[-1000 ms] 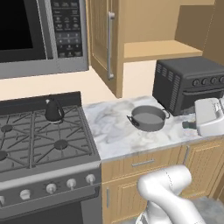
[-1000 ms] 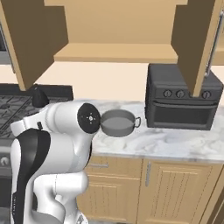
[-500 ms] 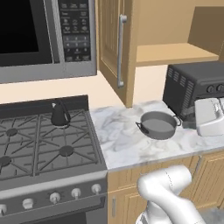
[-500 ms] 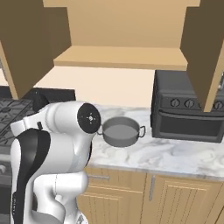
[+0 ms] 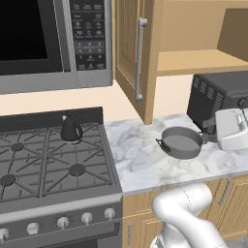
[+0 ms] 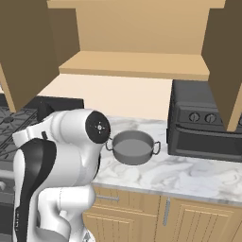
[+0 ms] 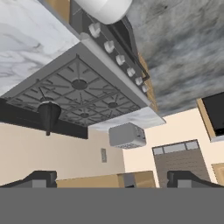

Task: Pick the kettle from the cabinet and place it on a stove burner. Then pick the pot from the counter and place it on another stove burner. Finally, turn both burners on.

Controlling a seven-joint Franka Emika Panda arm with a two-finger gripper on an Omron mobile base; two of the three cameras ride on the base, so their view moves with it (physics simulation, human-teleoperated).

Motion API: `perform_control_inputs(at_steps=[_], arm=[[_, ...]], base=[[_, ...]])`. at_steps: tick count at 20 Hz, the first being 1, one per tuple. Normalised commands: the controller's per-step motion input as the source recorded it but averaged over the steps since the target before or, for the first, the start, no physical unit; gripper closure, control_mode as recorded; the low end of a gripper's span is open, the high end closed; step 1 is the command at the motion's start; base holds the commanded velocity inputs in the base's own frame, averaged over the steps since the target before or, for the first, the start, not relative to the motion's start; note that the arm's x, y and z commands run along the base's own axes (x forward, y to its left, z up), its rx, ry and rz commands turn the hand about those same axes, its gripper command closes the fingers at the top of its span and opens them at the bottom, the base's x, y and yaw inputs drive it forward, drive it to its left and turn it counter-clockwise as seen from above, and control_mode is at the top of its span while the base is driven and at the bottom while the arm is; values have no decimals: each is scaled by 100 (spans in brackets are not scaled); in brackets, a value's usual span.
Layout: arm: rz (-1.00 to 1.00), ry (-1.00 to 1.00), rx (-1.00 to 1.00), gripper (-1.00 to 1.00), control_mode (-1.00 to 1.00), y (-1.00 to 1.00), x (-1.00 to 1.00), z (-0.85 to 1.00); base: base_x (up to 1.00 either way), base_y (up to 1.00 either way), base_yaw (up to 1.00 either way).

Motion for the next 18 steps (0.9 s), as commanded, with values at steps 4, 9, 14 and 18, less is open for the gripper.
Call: perform_control_inputs(at_steps=[4,9,14,18], arm=[[3,0,0,-100,-100,-8,27,-1],[3,-1,0,-100,-100,-40,20,0],[3,-4,0,-100,-100,-49,7,0],[4,-1,0,-100,-100,-40,9,-14]], base=[[0,0,0],[0,0,0],[0,0,0],[0,0,0]])
